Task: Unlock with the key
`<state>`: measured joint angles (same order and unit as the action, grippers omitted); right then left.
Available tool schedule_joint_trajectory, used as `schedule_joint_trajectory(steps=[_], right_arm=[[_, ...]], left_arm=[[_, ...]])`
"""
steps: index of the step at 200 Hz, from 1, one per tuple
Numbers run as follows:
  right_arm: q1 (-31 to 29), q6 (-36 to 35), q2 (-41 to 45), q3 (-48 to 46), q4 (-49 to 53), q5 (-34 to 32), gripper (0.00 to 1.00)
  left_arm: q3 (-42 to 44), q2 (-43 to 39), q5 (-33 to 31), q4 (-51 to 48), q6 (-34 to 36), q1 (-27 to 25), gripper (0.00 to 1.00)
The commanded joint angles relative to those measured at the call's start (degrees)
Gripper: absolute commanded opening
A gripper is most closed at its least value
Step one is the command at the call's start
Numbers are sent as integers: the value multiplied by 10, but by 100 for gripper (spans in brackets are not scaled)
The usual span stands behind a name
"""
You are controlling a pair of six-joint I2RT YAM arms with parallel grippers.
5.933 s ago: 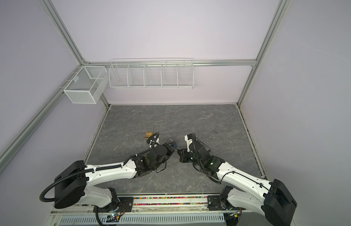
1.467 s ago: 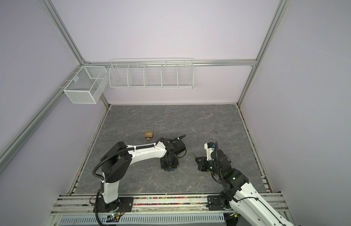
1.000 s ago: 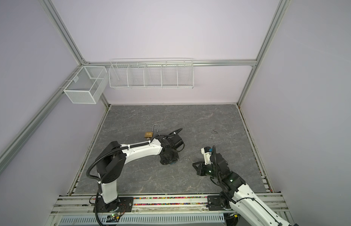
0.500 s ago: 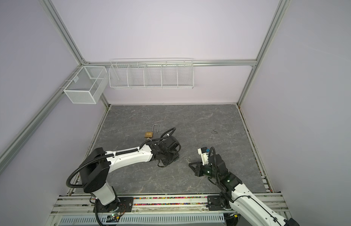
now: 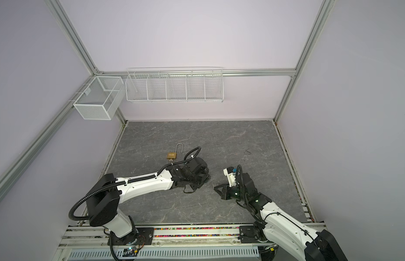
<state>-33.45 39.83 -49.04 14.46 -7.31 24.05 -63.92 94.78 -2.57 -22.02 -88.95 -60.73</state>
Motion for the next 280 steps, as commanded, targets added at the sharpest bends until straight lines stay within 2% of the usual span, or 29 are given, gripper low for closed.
schedule_joint_trajectory(steps=[1, 132, 280], right_arm=[[-1, -5, -13, 22, -14, -1, 6], [-9, 5, -52, 32, -31, -17, 6], [-8, 22, -48, 45, -19, -61, 6]], left_arm=[[5, -13, -14, 23, -13, -3, 0], [-2, -10, -16, 36, -13, -7, 0], [-9, -3, -19, 39, -12, -19, 0]])
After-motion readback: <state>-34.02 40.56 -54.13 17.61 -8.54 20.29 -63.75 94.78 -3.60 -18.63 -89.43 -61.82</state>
